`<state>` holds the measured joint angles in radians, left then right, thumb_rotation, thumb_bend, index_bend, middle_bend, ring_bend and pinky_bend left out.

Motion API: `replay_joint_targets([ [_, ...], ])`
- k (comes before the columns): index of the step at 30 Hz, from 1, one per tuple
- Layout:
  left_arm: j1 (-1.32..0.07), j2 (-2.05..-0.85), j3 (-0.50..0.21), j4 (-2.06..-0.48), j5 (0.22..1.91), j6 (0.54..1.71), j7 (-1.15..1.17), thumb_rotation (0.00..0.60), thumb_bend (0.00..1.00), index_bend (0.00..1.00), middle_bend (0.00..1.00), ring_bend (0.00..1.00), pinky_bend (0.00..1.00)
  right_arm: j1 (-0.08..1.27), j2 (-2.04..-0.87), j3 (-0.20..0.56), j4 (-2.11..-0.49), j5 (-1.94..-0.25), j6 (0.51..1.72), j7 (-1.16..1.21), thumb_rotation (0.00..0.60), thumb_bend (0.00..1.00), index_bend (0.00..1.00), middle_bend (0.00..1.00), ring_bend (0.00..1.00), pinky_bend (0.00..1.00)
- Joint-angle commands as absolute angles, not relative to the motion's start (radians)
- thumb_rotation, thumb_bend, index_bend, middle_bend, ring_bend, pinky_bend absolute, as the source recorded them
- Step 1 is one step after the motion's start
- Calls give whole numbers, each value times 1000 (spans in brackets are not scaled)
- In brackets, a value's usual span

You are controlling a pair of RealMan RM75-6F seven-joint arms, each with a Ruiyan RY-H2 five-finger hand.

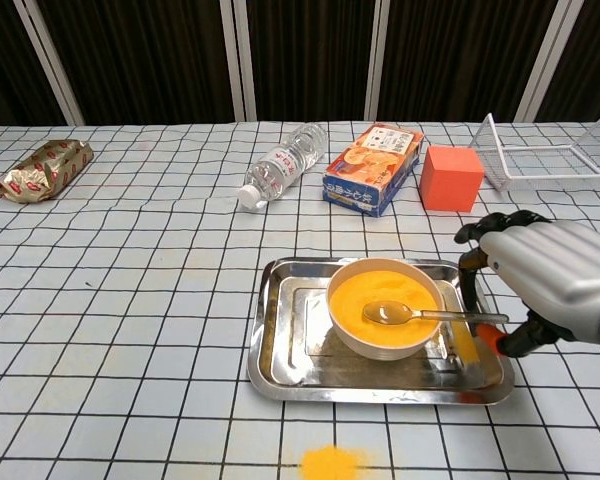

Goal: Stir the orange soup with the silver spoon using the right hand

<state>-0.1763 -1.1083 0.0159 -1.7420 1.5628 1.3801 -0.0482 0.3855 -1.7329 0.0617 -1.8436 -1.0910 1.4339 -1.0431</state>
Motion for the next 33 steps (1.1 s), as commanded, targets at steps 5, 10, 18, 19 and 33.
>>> replay_joint_targets([
  [5,-176,-1108,16,-1742,1564,1380,-48,600,20,0,0,0,0,386,-1734,61,-1840,-1078,1431,-1042,600,431,513,141,0,0],
  [10,-177,-1108,17,-1743,1564,1379,-47,600,20,0,0,0,0,387,-1737,61,-1844,-1077,1430,-1036,600,450,513,141,0,0],
  [18,-177,-1107,18,-1743,1563,1376,-46,600,20,0,0,0,0,389,-1741,64,-1844,-1071,1430,-1029,600,467,513,141,0,0],
  [19,-177,-1107,18,-1744,1562,1376,-46,600,20,0,0,0,0,390,-1741,63,-1843,-1070,1430,-1029,600,470,513,142,0,0],
  [33,-177,-1106,18,-1744,1563,1376,-47,600,20,0,0,0,0,395,-1742,67,-1855,-1060,1431,-1021,600,473,513,141,0,0],
])
